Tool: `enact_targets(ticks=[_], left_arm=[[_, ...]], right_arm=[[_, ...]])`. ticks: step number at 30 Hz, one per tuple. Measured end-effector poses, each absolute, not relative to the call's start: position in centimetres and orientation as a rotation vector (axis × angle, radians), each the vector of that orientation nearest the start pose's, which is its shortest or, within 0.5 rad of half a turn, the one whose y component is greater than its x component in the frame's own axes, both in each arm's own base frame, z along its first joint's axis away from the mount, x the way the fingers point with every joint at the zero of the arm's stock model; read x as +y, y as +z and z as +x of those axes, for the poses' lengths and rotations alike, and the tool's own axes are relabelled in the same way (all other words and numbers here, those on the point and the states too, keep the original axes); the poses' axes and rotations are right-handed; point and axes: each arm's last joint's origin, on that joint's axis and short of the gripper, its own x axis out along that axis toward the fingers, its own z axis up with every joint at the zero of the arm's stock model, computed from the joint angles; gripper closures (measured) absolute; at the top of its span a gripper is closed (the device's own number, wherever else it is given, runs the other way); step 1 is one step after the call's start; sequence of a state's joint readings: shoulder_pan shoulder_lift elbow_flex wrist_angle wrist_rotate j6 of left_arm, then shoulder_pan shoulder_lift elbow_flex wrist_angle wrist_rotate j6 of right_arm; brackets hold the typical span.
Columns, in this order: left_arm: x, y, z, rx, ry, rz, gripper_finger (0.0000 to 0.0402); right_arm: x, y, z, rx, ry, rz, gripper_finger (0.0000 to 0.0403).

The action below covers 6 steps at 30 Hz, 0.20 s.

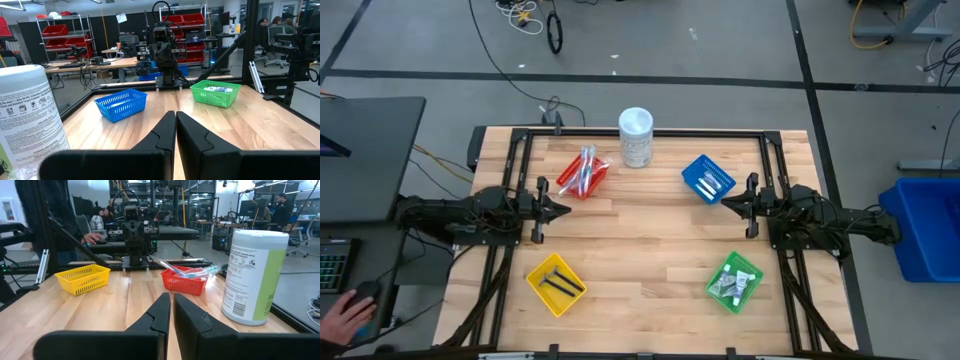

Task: Pick & Place Travel size toiletries
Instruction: Return to Home Position

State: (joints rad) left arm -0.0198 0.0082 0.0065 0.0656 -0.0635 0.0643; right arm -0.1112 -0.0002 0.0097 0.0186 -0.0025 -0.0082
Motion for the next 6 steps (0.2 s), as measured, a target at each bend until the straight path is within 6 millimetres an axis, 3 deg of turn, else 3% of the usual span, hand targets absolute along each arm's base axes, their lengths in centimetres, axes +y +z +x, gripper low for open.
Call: enact_targets(ticks=[6], left_arm=[[-0.01,17.14,9.76,-0.062,0.046,0.062,0.0379]], right_arm=[[-1.07,16.86,9.65,-0.028,-0.109,-0.01,0.0373]])
